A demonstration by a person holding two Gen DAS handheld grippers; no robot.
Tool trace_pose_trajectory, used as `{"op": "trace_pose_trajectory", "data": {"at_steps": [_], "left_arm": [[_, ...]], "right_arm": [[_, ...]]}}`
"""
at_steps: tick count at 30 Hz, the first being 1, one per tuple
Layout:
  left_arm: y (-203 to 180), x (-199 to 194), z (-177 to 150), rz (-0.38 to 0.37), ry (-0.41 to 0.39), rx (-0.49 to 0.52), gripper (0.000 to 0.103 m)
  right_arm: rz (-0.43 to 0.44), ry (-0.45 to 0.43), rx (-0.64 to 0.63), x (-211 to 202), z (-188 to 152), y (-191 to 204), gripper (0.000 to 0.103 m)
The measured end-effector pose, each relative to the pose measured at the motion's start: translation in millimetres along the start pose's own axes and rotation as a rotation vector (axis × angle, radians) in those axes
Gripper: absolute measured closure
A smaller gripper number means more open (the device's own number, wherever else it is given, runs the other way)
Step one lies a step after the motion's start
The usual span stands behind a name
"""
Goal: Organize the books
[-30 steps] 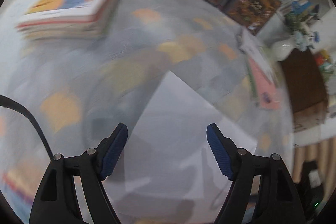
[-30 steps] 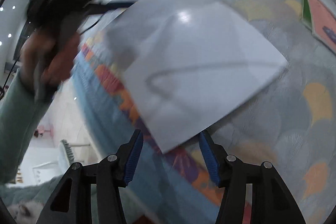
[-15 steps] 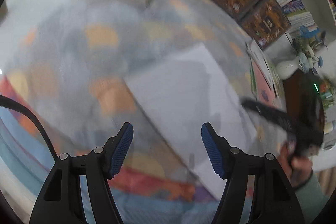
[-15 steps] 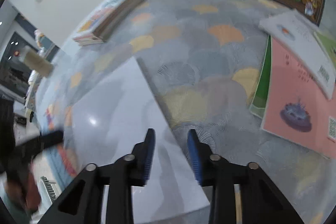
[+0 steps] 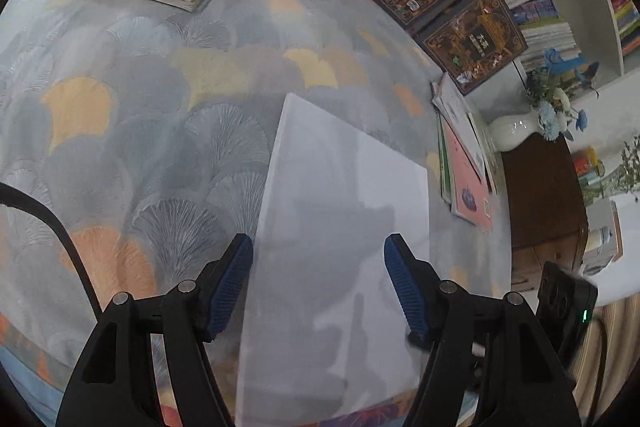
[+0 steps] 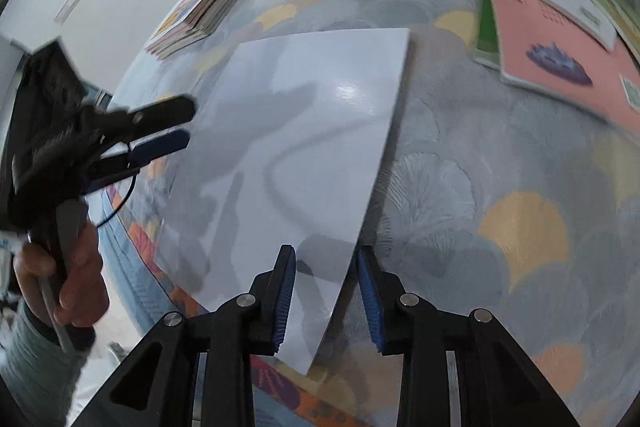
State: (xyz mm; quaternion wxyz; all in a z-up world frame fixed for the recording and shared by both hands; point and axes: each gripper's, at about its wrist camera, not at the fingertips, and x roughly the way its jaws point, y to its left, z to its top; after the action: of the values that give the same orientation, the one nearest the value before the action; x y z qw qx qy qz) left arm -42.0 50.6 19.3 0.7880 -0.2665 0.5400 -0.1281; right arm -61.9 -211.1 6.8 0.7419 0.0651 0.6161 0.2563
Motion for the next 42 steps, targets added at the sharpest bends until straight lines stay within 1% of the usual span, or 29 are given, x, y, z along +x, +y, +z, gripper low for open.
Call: {"op": "trace_pose_trajectory", "data": {"at_steps": [2,3,4,5,7,8,9,11,14,16,18,20,23,24,26,27,28,29,30,31,32,33,35,37,38,40,41,42], "left_arm": [[2.5,-2.5,-16.6,0.042,0.027,0.020,0.038],[3.2,-2.4,-23.5,0.049,0.044,0.025,0.038],[5.3,-3.7,-34.3,0.043,0.063,0.029,0.038],[7.6,-9.0,-45.3,0.025,0.061,0.033,0.038],[10.7,-12.6,-62.6,-0.013,0.092,0.011,0.038],[11.1,-14.3,-68.8,-0.021,0.089,0.003,0.038],[9.9,-15.3,-73.2,-0.015,0.069,0.000,0.038],[5.6,-12.3,-74.8,0.009,0.044,0.005,0.038],[2.3,-9.0,-70.4,0.014,0.014,-0.015,0.038],[3.7,-9.6,-70.6,0.019,0.005,-0.004,0.044],[7.6,-11.1,-72.4,0.017,0.005,-0.010,0.053],[11.3,-13.6,-72.2,-0.005,0.016,-0.033,0.054],[16.5,-17.7,-70.7,-0.057,0.009,-0.108,0.054],[17.5,-24.5,-69.6,-0.114,-0.020,-0.140,0.054],[17.9,-40.0,-66.4,-0.270,-0.065,-0.197,0.054],[13.6,-46.4,-63.8,-0.325,-0.081,-0.207,0.054],[7.6,-50.1,-61.3,-0.343,-0.091,-0.193,0.054],[0.0,-51.5,-58.7,-0.327,-0.096,-0.159,0.054],[-7.2,-49.1,-56.9,-0.284,-0.093,-0.118,0.057],[-9.4,-44.6,-56.0,-0.252,-0.082,-0.097,0.062],[-9.3,-38.3,-55.5,-0.225,-0.064,-0.093,0.075],[-6.5,-30.6,-56.0,-0.203,-0.043,-0.103,0.084],[-4.1,-19.1,-58.3,-0.188,-0.020,-0.119,0.090],[-5.4,-14.2,-59.7,-0.180,-0.016,-0.126,0.090],[-6.2,-11.8,-60.3,-0.189,-0.016,-0.140,0.090],[-5.8,-9.4,-58.1,-0.238,-0.008,-0.187,0.090],[-2.1,-8.2,-57.1,-0.292,0.005,-0.239,0.090],[-1.3,-6.8,-56.3,-0.327,0.014,-0.274,0.090]], "right_arm": [[0.008,-0.008,0.036,-4.1,1.7,-7.8,0.072],[0.010,-0.010,0.051,-3.6,2.7,-12.3,0.072],[0.015,-0.008,0.059,-3.1,4.8,-12.9,0.072],[0.023,-0.008,0.069,-2.8,5.1,-14.6,0.072],[0.023,-0.009,0.064,-1.7,5.6,-12.4,0.071],[0.021,-0.006,0.049,-0.3,5.4,-9.6,0.071],[0.023,-0.003,0.038,0.0,5.2,-7.2,0.071],[0.027,0.007,0.015,3.1,5.6,-0.1,0.070],[-0.006,0.005,-0.031,6.0,4.1,6.8,0.070],[0.002,0.011,-0.037,5.8,0.1,6.4,0.070],[0.015,0.016,-0.035,4.2,-4.2,4.5,0.070],[0.015,0.022,-0.047,4.7,-6.3,5.7,0.070],[-0.006,0.025,-0.095,6.1,-8.4,9.3,0.069],[-0.004,0.023,-0.097,6.2,-8.0,9.5,0.068],[0.025,0.020,-0.075,6.3,-7.2,5.3,0.067],[0.051,0.018,-0.054,5.9,-6.4,1.2,0.067],[0.083,0.018,-0.025,5.2,-5.7,-4.8,0.067],[0.108,0.020,-0.001,4.3,-5.7,-10.5,0.067],[0.144,0.023,0.034,5.0,-5.2,-16.5,0.067],[0.172,0.026,0.061,5.5,-4.8,-21.3,0.067],[0.204,0.028,0.094,5.8,-4.5,-27.5,0.067],[0.225,0.029,0.116,6.0,-4.8,-31.5,0.067],[0.250,0.028,0.144,6.6,-5.8,-35.6,0.067],[0.253,0.026,0.150,7.1,-7.0,-36.3,0.067],[0.250,0.027,0.152,7.5,-7.7,-33.0,0.067],[0.254,0.047,0.173,6.0,-8.2,-33.4,0.068],[0.268,0.064,0.198,5.1,-9.0,-36.5,0.067],[0.299,0.084,0.241,3.6,-11.3,-41.8,0.067]]}}
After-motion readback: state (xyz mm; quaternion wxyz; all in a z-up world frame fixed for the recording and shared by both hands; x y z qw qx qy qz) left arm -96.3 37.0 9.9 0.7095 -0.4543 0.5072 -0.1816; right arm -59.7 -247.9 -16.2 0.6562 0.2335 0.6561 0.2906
